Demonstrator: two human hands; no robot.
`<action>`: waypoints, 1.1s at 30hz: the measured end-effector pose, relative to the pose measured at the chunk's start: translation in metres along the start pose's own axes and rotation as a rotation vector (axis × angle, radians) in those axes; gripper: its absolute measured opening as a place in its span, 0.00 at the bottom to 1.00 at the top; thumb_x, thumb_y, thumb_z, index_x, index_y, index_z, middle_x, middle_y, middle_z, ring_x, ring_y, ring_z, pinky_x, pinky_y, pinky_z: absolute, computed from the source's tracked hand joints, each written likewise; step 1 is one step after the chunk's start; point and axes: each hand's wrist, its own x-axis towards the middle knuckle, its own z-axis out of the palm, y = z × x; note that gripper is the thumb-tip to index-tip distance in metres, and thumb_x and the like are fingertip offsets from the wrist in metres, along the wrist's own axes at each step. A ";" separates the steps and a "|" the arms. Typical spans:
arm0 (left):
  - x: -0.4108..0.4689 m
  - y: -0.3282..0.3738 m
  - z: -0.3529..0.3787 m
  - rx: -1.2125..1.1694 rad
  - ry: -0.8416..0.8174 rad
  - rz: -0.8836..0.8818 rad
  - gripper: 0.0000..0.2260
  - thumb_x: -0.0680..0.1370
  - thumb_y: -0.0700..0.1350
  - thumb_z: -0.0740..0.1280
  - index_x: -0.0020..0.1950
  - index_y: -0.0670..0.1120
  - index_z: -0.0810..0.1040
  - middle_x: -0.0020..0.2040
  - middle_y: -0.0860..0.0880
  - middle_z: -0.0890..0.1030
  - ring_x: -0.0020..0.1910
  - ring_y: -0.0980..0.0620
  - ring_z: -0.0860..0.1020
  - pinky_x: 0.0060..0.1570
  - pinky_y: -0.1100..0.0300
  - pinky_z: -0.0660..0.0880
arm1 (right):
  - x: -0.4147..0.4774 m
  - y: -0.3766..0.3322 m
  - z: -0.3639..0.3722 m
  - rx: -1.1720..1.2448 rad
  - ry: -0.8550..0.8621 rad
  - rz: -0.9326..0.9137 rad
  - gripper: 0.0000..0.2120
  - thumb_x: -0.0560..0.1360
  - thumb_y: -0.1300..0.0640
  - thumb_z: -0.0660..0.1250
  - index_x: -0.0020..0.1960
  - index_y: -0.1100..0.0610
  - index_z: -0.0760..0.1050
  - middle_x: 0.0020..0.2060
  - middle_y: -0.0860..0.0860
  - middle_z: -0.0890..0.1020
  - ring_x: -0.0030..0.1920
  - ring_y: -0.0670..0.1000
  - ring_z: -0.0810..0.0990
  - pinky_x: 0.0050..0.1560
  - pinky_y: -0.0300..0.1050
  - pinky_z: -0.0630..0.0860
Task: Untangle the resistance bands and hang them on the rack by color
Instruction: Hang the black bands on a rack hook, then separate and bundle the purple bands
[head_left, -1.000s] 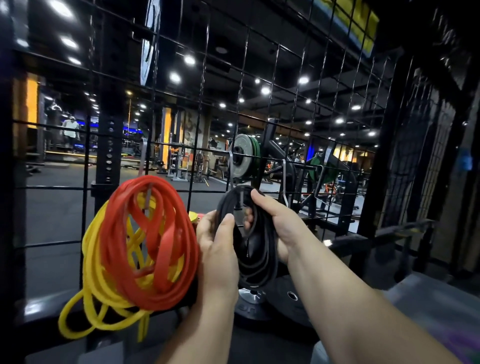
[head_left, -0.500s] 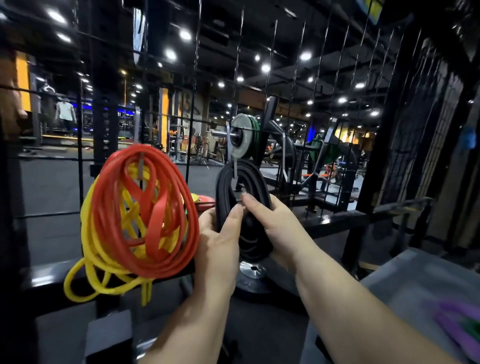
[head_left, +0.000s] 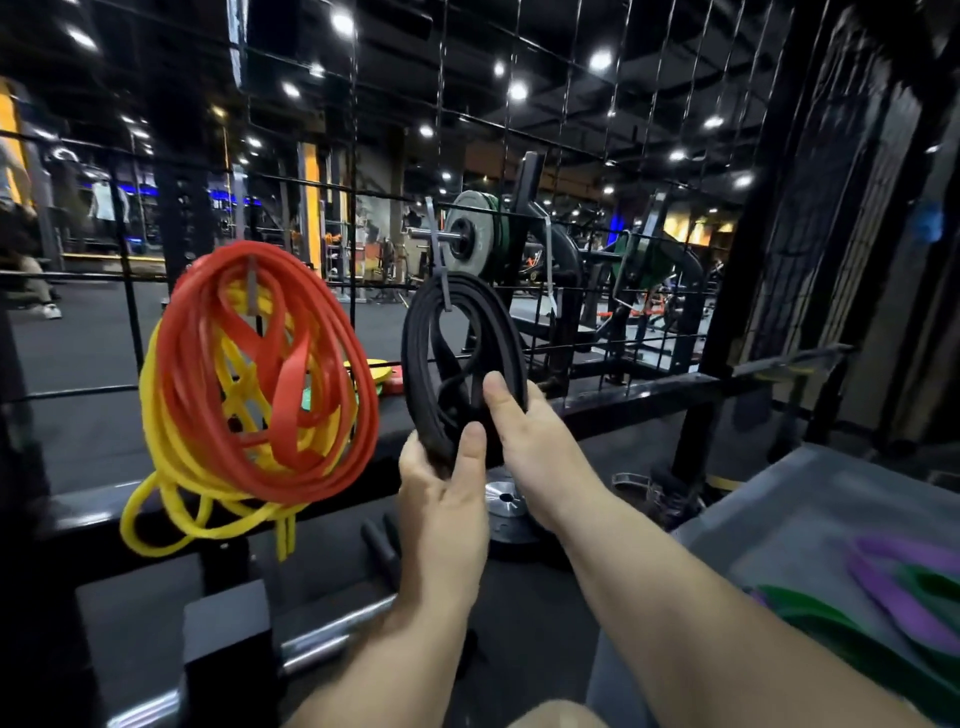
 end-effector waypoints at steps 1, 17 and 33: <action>-0.001 0.000 0.000 -0.043 0.001 -0.013 0.08 0.77 0.52 0.66 0.55 0.53 0.78 0.49 0.58 0.84 0.51 0.63 0.80 0.50 0.66 0.73 | -0.003 0.002 -0.002 -0.029 -0.010 0.000 0.17 0.77 0.37 0.58 0.58 0.46 0.73 0.57 0.45 0.80 0.60 0.45 0.76 0.65 0.45 0.70; -0.039 -0.060 0.072 -0.116 -0.070 -0.433 0.16 0.74 0.55 0.71 0.53 0.46 0.71 0.48 0.45 0.78 0.46 0.48 0.78 0.54 0.50 0.77 | -0.049 0.074 -0.085 -0.080 0.276 0.151 0.05 0.78 0.47 0.64 0.48 0.47 0.75 0.42 0.46 0.81 0.42 0.48 0.79 0.51 0.53 0.78; -0.161 -0.164 0.278 0.734 -1.097 -0.032 0.12 0.76 0.59 0.65 0.55 0.55 0.72 0.57 0.53 0.77 0.63 0.47 0.69 0.60 0.52 0.68 | -0.225 0.149 -0.355 -0.628 1.032 0.603 0.08 0.77 0.50 0.67 0.50 0.54 0.75 0.45 0.52 0.80 0.49 0.55 0.78 0.47 0.44 0.67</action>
